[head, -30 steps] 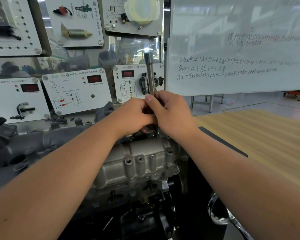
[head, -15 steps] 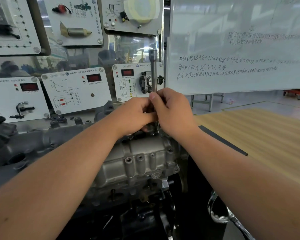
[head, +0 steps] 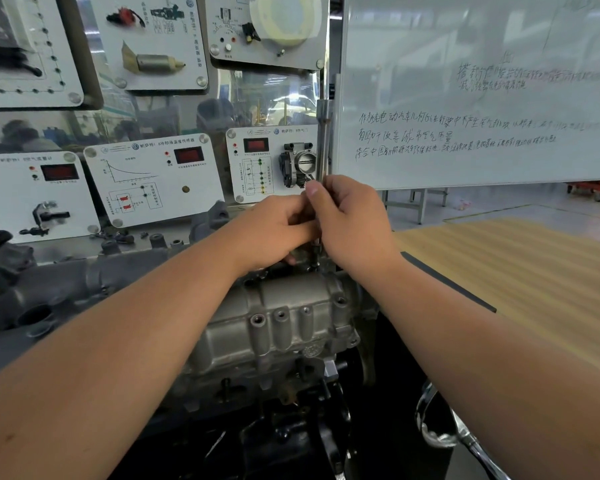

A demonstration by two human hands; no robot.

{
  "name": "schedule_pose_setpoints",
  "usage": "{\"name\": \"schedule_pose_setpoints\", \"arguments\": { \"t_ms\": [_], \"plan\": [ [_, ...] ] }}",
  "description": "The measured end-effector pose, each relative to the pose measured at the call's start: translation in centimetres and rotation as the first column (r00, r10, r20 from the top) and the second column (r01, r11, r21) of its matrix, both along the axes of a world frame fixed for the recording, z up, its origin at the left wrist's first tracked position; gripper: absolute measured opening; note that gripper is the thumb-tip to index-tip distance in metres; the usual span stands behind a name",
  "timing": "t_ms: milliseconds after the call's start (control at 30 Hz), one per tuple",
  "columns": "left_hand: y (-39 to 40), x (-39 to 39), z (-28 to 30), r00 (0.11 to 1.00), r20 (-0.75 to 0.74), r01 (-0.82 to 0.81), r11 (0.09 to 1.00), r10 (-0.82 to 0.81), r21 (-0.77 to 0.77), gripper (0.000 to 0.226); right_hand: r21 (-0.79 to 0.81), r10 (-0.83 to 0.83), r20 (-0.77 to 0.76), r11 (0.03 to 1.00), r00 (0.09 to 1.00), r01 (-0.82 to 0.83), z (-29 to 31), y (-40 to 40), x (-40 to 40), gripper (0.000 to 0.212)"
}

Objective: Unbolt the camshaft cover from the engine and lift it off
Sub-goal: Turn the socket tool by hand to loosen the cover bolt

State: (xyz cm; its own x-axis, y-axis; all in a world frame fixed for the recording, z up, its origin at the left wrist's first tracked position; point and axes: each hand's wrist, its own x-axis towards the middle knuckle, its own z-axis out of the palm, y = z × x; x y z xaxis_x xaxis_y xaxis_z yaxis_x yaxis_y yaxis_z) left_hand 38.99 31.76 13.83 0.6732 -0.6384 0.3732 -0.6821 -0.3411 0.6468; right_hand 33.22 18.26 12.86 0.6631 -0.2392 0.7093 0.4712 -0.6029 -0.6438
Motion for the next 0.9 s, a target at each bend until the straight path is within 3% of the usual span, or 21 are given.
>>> {"name": "schedule_pose_setpoints", "arguments": {
  "t_ms": [133, 300, 400, 500, 633, 767, 900],
  "plan": [
    [0.17, -0.07, 0.1, 0.999, -0.008, 0.034, 0.999, -0.034, 0.004, 0.01, -0.014, 0.039, -0.028, 0.999, 0.999, -0.039, 0.12, 0.21, -0.06, 0.037],
    [0.08, -0.1, 0.22, 0.998, 0.062, 0.025, 0.998, -0.029, 0.059, 0.02, 0.064, 0.07, 0.014, 0.995, 0.997, -0.071, -0.06, 0.3, 0.0, 0.022],
    [0.0, -0.21, 0.07, 0.999, 0.012, 0.036, 0.999, -0.036, 0.008, 0.016, 0.042, 0.019, 0.026, 0.999, 0.999, -0.02, -0.04, 0.02, 0.1, 0.031],
    [0.01, -0.22, -0.08, 0.997, -0.05, 0.056, 0.998, -0.057, -0.021, 0.015, 0.074, 0.079, -0.005, 0.994, 0.997, -0.078, 0.11, -0.08, 0.19, 0.037],
    [0.27, -0.26, 0.07, 0.999, -0.008, 0.047, 0.999, -0.047, -0.003, 0.016, 0.012, 0.088, -0.054, 0.996, 0.995, -0.088, 0.13, 0.25, 0.33, 0.041],
    [-0.01, -0.13, 0.19, 0.998, 0.059, 0.01, 0.999, -0.013, 0.051, 0.019, 0.044, 0.077, 0.007, 0.996, 0.997, -0.077, -0.05, 0.19, 0.32, 0.028],
    [0.09, -0.05, 0.06, 0.999, 0.016, 0.046, 0.999, -0.046, 0.013, 0.014, 0.049, 0.053, 0.009, 0.997, 0.999, -0.053, -0.03, 0.02, 0.33, 0.034]
  ]
}}
